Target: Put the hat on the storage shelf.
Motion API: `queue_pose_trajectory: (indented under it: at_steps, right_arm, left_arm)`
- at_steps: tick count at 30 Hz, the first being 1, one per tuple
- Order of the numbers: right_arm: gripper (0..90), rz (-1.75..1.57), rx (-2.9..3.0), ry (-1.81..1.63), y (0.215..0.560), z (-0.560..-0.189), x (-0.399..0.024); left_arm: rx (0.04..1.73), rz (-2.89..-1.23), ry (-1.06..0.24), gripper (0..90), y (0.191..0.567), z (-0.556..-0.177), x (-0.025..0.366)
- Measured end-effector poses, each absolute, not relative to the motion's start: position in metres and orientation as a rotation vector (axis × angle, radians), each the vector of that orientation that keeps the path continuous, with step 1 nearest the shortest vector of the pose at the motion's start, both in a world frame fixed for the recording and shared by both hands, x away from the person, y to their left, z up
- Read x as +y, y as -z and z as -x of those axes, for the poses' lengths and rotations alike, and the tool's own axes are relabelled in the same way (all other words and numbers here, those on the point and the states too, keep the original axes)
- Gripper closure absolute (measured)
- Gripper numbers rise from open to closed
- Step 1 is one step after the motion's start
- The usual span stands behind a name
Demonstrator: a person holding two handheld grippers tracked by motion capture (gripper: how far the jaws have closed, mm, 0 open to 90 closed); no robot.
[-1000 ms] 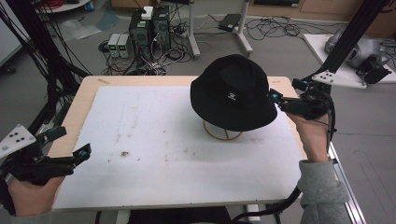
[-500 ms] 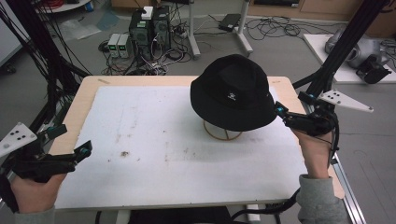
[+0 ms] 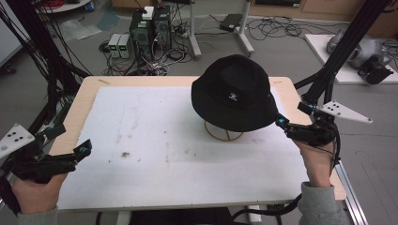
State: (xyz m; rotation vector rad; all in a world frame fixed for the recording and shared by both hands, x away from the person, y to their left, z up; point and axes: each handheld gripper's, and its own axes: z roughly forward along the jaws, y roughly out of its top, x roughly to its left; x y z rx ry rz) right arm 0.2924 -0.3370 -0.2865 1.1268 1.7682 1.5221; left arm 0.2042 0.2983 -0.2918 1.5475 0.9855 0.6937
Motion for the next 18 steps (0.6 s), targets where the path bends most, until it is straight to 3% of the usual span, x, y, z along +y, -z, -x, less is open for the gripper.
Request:
queue_pose_trajectory:
  at_steps: [18]
  right_arm:
    - [1.0, -1.08, 1.859, -1.514, 0.29, -0.28, -0.334]
  left_arm:
    - [0.987, -1.483, -0.7, 1.7, 0.287, -0.202, 0.299]
